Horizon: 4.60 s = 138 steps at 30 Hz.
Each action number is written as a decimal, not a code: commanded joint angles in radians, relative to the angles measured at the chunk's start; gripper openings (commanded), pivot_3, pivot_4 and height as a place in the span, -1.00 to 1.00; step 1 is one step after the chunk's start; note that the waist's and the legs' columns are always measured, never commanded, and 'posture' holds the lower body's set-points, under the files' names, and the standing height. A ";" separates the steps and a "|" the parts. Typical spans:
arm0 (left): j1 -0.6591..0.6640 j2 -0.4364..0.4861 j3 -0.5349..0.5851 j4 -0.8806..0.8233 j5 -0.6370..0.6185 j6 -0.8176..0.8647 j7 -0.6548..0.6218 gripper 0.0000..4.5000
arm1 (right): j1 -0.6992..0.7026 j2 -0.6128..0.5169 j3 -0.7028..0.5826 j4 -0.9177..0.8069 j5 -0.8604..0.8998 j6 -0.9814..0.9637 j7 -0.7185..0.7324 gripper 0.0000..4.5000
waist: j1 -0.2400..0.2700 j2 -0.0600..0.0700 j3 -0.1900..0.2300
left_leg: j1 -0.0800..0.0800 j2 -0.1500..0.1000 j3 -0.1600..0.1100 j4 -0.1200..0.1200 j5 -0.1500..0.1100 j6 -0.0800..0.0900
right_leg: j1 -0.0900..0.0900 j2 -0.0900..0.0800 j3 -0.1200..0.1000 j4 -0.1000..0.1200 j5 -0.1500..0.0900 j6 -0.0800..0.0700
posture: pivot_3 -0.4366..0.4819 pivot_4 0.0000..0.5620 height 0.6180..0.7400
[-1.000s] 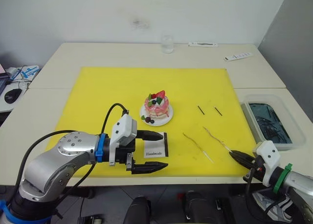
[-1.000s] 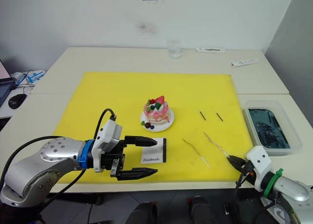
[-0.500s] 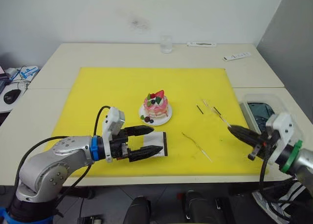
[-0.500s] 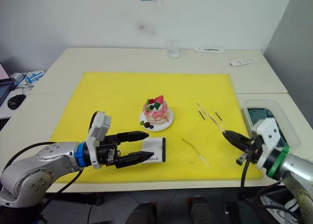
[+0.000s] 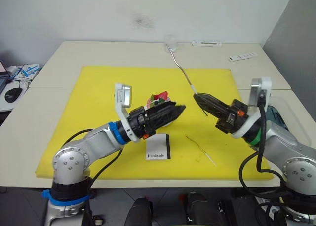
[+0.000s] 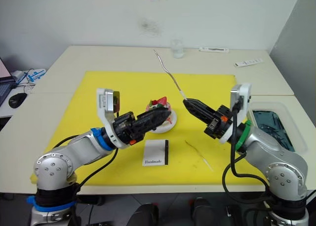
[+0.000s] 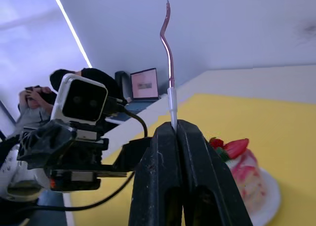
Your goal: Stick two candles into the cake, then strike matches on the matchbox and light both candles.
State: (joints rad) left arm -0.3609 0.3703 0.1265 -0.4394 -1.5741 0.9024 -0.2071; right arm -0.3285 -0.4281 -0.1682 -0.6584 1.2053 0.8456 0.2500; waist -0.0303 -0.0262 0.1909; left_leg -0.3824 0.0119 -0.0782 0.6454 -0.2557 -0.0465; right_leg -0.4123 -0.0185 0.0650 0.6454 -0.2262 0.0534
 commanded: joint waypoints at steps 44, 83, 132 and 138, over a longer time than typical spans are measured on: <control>-0.057 -0.047 -0.027 0.044 -0.136 -0.097 0.037 -1.00 | -0.004 -0.123 0.081 -0.007 0.097 -0.028 -0.010 -0.08 | 0.000 0.000 0.000 | -0.001 -0.001 0.000 0.000 0.000 0.000 | 0.000 0.000 0.001 -0.002 -0.002 -0.003 | -0.05 -0.47 1.00; -0.196 0.206 -0.013 0.471 0.877 -0.395 -0.599 -1.00 | -0.125 -0.333 0.180 -0.061 -0.393 -0.096 0.364 0.25 | 0.001 -0.002 0.003 | -0.015 0.000 -0.001 0.000 0.000 0.000 | -0.013 0.000 -0.002 -0.001 0.001 0.002 | -0.05 -0.47 1.00; -0.164 0.075 -0.045 0.581 1.080 -0.541 -0.671 -1.00 | -0.102 -0.291 0.164 -0.099 -0.419 -0.062 0.342 0.25 | 0.001 -0.002 0.003 | -0.013 0.000 -0.001 0.001 0.000 0.000 | -0.011 0.000 -0.002 0.001 0.002 0.002 | -0.05 -0.47 1.00; -0.131 0.049 -0.057 0.596 1.110 -0.586 -0.660 -1.00 | -0.104 -0.285 0.169 -0.095 -0.421 -0.063 0.337 0.25 | 0.001 -0.002 0.003 | -0.012 0.000 -0.001 0.001 0.000 0.000 | -0.010 0.000 -0.002 0.000 0.002 0.002 | -0.05 -0.47 1.00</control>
State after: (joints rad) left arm -0.5021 0.4271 0.0819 0.1675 -0.4756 0.3263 -0.8634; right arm -0.4199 -0.7174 0.0222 -0.7221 0.7708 0.7919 0.5889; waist -0.0290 -0.0284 0.1937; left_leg -0.3938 0.0117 -0.0793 0.6464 -0.2555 -0.0465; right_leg -0.4220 -0.0189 0.0627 0.6460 -0.2244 0.0557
